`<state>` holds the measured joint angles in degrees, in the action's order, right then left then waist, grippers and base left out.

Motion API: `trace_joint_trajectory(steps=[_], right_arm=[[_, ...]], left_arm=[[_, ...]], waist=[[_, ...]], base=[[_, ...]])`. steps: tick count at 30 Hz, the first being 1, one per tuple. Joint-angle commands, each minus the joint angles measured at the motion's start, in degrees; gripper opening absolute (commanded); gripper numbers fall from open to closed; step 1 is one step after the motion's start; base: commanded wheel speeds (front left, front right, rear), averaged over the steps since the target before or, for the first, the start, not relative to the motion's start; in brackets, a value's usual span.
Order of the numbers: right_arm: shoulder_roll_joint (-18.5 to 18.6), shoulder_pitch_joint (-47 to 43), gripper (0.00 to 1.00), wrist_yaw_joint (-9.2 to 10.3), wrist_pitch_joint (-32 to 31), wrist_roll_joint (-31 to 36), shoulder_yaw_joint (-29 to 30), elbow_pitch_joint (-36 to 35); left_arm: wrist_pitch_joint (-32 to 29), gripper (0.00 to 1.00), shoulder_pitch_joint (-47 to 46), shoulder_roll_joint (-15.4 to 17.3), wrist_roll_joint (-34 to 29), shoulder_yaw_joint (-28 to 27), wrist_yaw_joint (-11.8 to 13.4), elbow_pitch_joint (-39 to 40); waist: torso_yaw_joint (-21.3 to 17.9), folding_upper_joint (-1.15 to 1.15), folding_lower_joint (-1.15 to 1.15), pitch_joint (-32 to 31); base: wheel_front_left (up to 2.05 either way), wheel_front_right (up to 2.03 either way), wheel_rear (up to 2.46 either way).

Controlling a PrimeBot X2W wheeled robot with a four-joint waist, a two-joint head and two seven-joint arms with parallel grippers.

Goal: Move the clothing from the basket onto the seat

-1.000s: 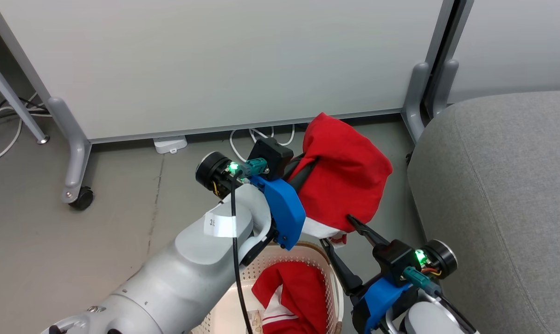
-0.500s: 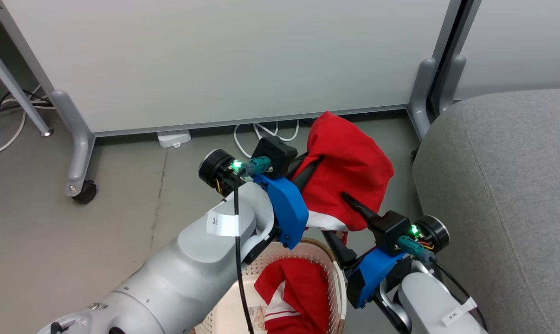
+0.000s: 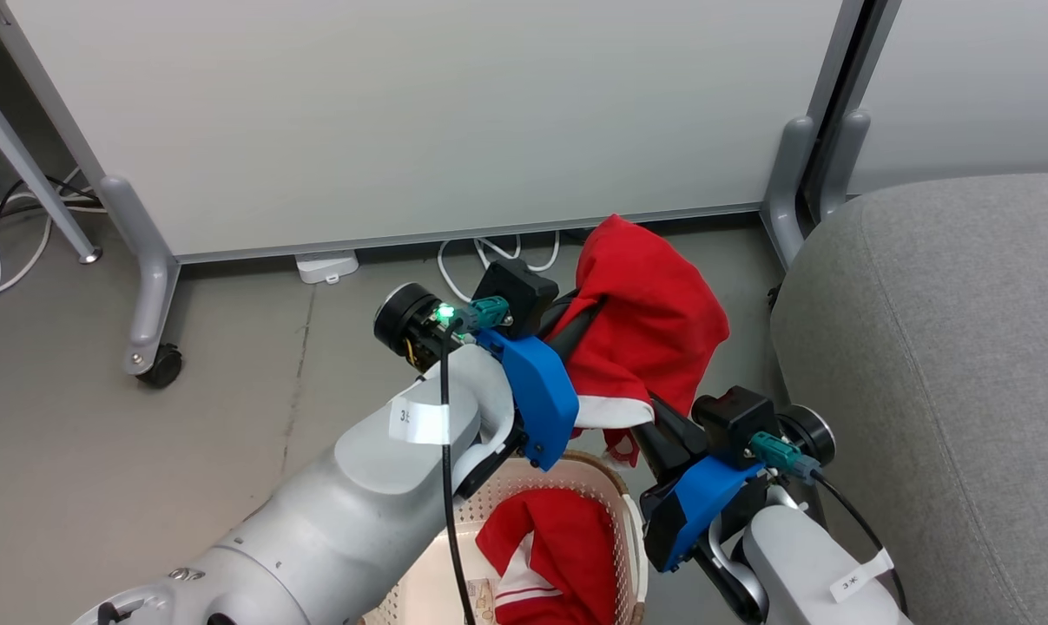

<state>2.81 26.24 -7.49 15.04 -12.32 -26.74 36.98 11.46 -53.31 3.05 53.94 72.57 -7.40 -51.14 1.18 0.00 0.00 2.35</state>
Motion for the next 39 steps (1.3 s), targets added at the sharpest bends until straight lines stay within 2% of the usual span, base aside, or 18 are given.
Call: trace_joint_trajectory(steps=[1,11,12,13,14,15,16,29,32,39], right_arm=[[0.1,-0.6,0.0,-0.01,0.2,-0.3,0.3,-0.1],[0.1,-1.7,0.0,-0.01,0.2,-0.5,1.5,-1.0],[0.1,-1.6,0.0,-0.01,0.2,-0.5,1.6,-1.0],[0.1,-1.7,0.0,-0.01,0.2,-0.4,1.7,-1.0],[0.1,-1.7,0.0,-0.01,0.2,-0.3,1.7,-1.0],[0.1,-1.7,0.0,-0.01,0.2,-0.2,1.7,-1.0],[0.1,-1.8,0.0,-0.01,0.2,-0.2,1.8,-1.0],[0.1,-1.9,0.0,-0.01,0.2,-0.8,2.1,-1.8],[0.1,-2.1,0.0,-0.01,0.2,-0.6,3.0,-2.3],[0.1,-2.9,0.0,-0.01,0.2,-0.3,7.8,-4.5]], left_arm=[[0.3,0.0,0.0,0.0,0.1,0.0,-0.1,-0.2],[0.8,0.0,0.3,0.0,0.5,0.3,-0.1,-0.8],[0.8,0.07,0.3,0.0,0.4,0.3,-0.1,-0.9],[1.0,0.31,0.2,0.0,0.4,0.3,-0.1,-1.0],[1.1,0.48,0.2,0.0,0.4,0.3,-0.1,-1.0],[1.2,0.94,0.2,0.0,0.4,0.4,-0.1,-1.1],[1.2,1.0,0.3,0.0,0.4,0.4,-0.1,-1.1],[3.6,1.0,1.8,0.9,0.8,-3.0,0.6,-0.5],[3.8,1.0,3.0,1.9,-0.5,-6.9,1.4,2.6],[3.7,1.0,12.3,5.9,-9.2,-17.3,4.0,13.1]], waist=[[-0.1,0.0,0.0,-0.1],[-0.7,0.0,0.0,-0.3],[-0.7,0.0,0.0,-0.3],[-0.7,0.0,0.0,-0.3],[-0.7,0.0,0.0,-0.3],[-0.7,0.0,0.0,-0.3],[-0.7,0.0,0.0,-0.3],[-0.5,0.0,0.0,0.1],[-0.3,0.0,0.0,0.5],[0.3,0.0,0.0,1.1]], base=[[0.0,0.0,0.0],[0.0,0.0,0.0],[0.0,0.0,0.0],[0.0,0.0,0.0],[0.0,0.0,0.0],[0.0,0.0,0.0],[0.0,0.0,0.0],[0.0,0.0,0.0],[0.0,0.0,0.0],[0.0,0.0,0.0]])
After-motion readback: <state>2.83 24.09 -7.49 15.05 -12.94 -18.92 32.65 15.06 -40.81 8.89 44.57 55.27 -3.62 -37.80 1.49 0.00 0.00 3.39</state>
